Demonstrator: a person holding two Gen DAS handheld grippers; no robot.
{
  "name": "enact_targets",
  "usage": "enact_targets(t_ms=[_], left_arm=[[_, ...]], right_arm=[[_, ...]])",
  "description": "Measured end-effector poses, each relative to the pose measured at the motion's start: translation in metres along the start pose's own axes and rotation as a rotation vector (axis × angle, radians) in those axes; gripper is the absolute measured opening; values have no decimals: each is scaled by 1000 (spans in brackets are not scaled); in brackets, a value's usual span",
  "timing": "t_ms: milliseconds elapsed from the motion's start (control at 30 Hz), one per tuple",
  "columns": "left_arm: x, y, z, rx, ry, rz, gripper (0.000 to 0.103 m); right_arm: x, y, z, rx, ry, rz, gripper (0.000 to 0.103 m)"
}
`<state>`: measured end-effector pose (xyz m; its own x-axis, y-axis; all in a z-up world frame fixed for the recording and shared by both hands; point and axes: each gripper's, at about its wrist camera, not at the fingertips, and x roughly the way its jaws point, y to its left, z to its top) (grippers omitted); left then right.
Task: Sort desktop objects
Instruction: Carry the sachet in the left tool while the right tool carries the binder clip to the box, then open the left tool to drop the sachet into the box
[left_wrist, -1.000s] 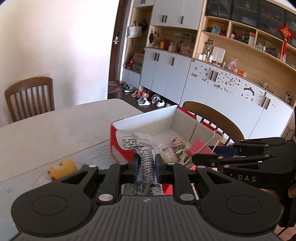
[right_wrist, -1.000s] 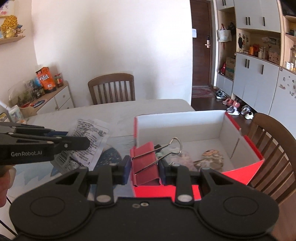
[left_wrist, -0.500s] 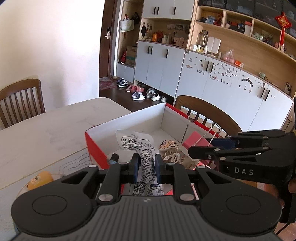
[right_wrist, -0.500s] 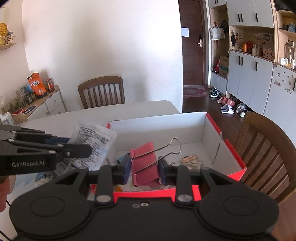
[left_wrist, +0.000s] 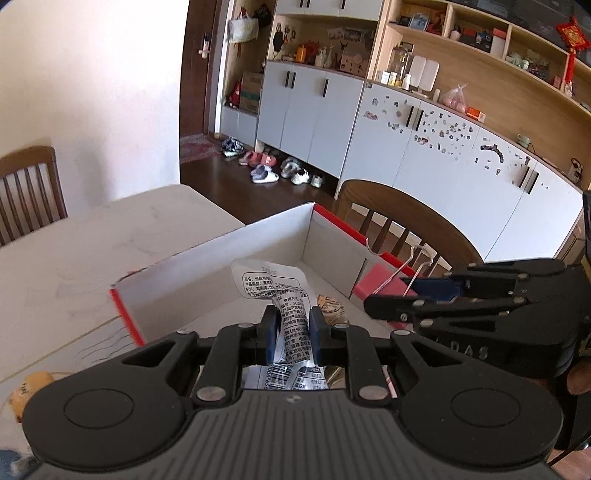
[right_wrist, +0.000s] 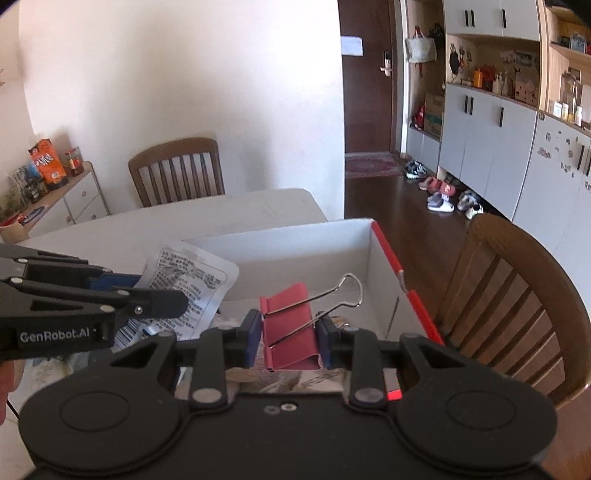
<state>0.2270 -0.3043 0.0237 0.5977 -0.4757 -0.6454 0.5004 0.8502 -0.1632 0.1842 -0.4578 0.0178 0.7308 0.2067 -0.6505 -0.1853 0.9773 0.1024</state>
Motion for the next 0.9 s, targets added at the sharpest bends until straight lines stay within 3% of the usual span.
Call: enact_targets(t_ms=[333,900], left_arm=[[59,10,27,-66,82,-2,17],[126,15,21,-45,274,56,17]], right_arm=[[32,-13,6,-41,59,-10,31],[76,-15,-9,-111,169,-3,31]])
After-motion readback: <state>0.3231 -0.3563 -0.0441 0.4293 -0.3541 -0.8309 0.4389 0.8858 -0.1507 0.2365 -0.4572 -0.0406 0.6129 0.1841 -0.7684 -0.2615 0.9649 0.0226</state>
